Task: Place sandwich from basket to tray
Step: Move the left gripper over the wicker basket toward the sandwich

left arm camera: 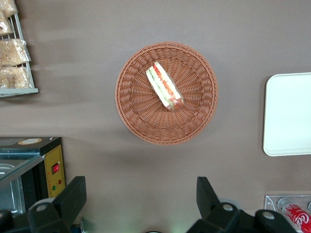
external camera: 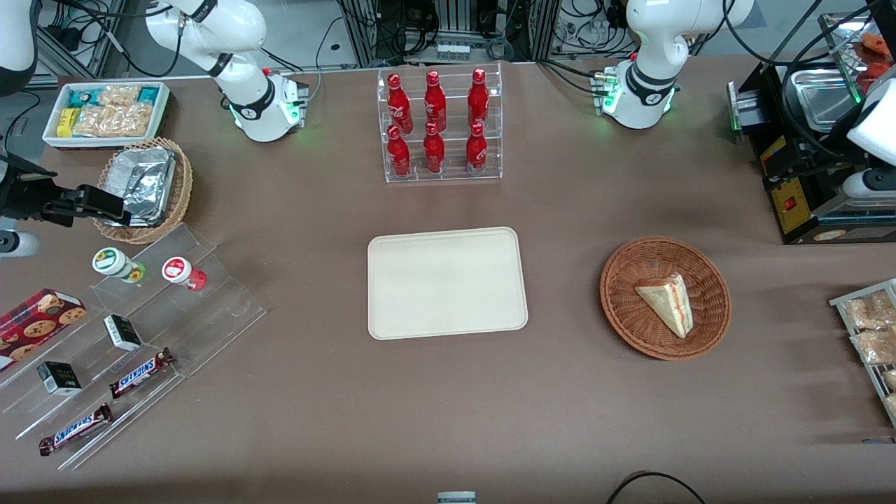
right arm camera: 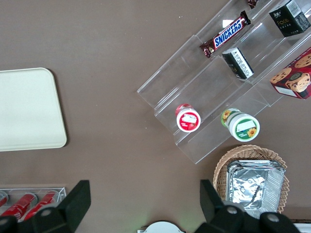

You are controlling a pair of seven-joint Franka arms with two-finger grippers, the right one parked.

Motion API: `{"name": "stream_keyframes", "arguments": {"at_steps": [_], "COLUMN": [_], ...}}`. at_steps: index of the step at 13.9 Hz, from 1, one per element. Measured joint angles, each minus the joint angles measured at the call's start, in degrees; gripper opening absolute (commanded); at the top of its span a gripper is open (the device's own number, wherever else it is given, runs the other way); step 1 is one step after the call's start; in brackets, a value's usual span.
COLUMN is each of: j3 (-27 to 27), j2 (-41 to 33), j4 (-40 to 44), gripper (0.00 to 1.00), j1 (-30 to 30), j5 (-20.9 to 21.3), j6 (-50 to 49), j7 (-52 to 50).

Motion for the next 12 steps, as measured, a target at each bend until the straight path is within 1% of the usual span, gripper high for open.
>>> {"name": "stream_keyframes", "arguments": {"at_steps": [4, 6, 9, 12], "j3": [-0.2, -0.5, -0.5, -0.6], "j2": [0.1, 0.6, 1.1, 1.4], "j4": [0.2, -1.0, -8.7, -17.5], "gripper": [1.00, 1.00, 1.00, 1.00], "j1": [-0.5, -0.6, -0.6, -0.6], "j5": [0.0, 0.0, 0.0, 0.0], "j6": [0.0, 0.6, 9.1, 20.4], "j7": [0.0, -0.1, -1.3, -9.8]}}
